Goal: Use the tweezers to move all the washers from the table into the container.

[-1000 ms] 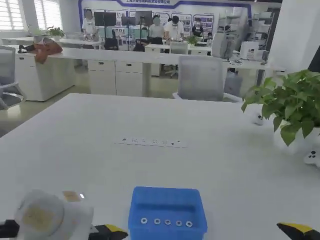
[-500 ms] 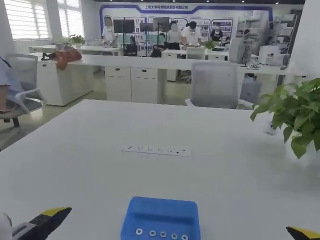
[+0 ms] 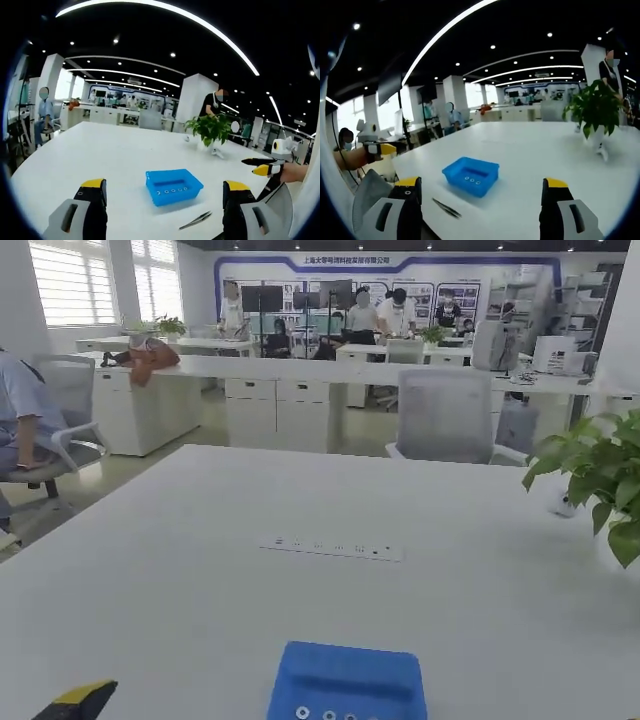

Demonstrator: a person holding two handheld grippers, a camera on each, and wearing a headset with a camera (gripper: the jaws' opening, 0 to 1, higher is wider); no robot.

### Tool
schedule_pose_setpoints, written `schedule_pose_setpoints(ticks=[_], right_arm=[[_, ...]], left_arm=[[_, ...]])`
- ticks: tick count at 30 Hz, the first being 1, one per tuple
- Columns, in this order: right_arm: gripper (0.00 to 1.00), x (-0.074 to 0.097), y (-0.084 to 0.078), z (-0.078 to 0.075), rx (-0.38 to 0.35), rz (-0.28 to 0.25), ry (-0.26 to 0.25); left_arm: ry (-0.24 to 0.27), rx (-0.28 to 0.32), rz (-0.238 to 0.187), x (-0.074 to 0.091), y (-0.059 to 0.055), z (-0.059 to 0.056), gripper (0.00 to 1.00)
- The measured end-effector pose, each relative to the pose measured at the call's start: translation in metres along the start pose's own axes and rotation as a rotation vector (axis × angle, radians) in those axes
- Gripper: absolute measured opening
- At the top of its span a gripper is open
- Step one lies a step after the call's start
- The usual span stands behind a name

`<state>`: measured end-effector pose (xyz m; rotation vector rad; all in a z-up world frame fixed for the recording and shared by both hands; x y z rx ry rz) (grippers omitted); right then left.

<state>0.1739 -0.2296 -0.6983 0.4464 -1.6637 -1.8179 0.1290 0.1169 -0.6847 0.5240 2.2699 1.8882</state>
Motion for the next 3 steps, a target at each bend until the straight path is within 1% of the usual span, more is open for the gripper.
schedule_pose_setpoints(ticks=[3], right_arm=[[0.99, 0.0018, -0.0012, 0.0004, 0.014, 0.006, -0.018]], left_arm=[[-0.005, 0.002, -0.002, -0.0008, 0.0003, 0.0049, 0.99]])
Point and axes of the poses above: the centre of the closed fingertips' face, and the gripper's own axes: x roughly backward along the fingers, z roughly to its left, y roughly out of its top, the point moved 8 cm from there along x, roughly backward along the fingers, and after that the axes turned 5 degrees about -z, right-handed, at the moved point
